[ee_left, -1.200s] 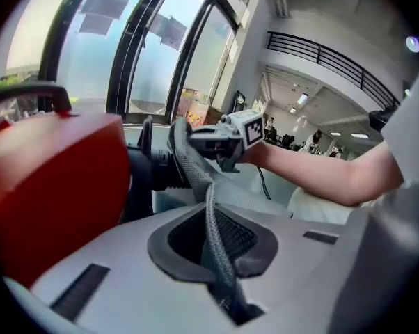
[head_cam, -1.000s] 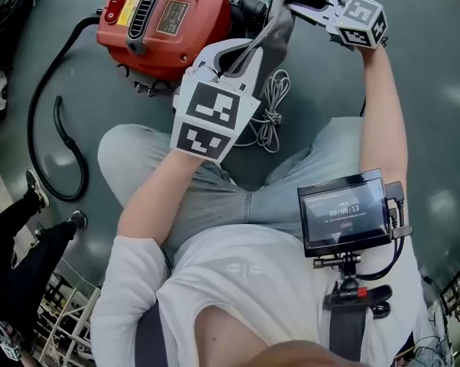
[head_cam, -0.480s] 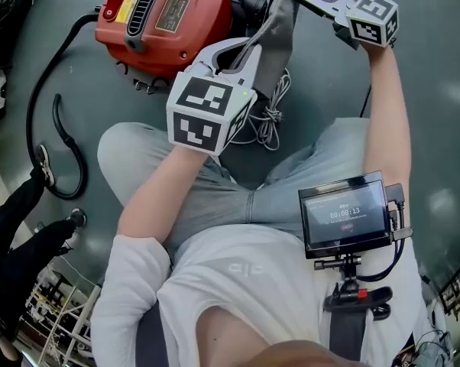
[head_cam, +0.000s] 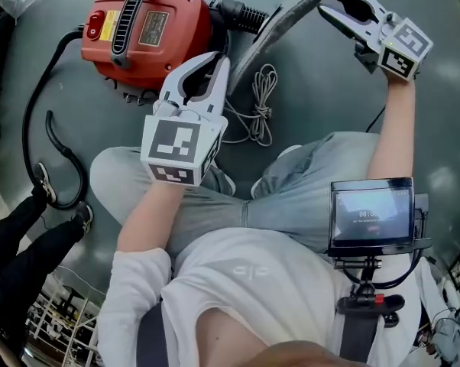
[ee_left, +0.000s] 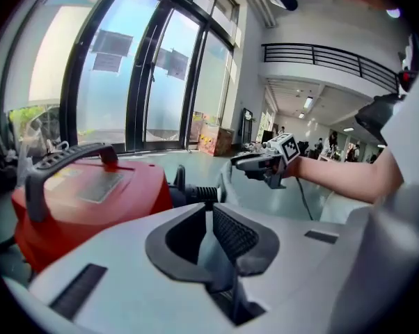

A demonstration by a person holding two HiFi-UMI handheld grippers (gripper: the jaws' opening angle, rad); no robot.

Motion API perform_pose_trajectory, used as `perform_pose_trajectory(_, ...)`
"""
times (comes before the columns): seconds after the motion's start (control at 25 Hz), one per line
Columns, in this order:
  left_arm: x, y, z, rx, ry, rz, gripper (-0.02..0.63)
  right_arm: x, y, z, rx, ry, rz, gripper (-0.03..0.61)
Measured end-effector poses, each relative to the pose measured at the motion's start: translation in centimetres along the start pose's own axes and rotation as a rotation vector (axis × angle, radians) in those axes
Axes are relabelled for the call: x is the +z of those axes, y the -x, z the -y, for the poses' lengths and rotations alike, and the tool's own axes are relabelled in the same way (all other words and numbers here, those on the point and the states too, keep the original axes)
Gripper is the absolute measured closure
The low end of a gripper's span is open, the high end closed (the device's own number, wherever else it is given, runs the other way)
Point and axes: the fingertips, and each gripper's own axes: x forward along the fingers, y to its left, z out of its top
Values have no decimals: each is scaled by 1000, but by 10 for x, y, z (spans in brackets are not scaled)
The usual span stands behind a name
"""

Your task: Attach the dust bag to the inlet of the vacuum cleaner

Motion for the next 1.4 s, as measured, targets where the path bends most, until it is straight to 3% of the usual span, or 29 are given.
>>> perform_pose_trajectory(0.16, -14, -20, -2, -26, 62, -72, 585, -9, -44, 7, -48, -50, 91, 405)
perform_pose_trajectory(0.36, 23, -10, 11, -118, -65, 2, 589, -16, -61, 10, -76, 17, 9, 405)
perform_pose_trajectory(0.44, 22, -9, 11, -150, -21, 7, 589, -15, -64, 4, -84, 2, -5, 405)
perform_pose_trajectory(0.56, 12, -17, 9, -173, 47, -29, 589, -6, -64, 2, -106, -55, 52, 405)
perform_pose_trajectory(0.8, -5, -29, 22, -262, 70, -119, 589, -8, -63, 6, -142, -48, 51, 406)
perform_pose_trajectory(0.92, -15, -38, 29, -283, 66, -158, 589, -21, -71, -2, -94, -19, -24, 407)
perform_pose_trajectory(1.16, -3, -42, 15, -264, 164, -139, 589, -48, -83, -5, -59, -58, -87, 407)
perform_pose_trajectory(1.28, -23, -46, 22, -284, 139, -220, 592, -67, -88, -13, -4, -107, -147, 407)
perform_pose_trajectory(1.32, -33, -48, 27, -289, 112, -256, 592, -76, -90, -18, 23, -81, -177, 407)
perform_pose_trajectory(1.4, -39, -50, 32, -274, 60, -284, 592, -97, -92, -28, 75, 85, -269, 407)
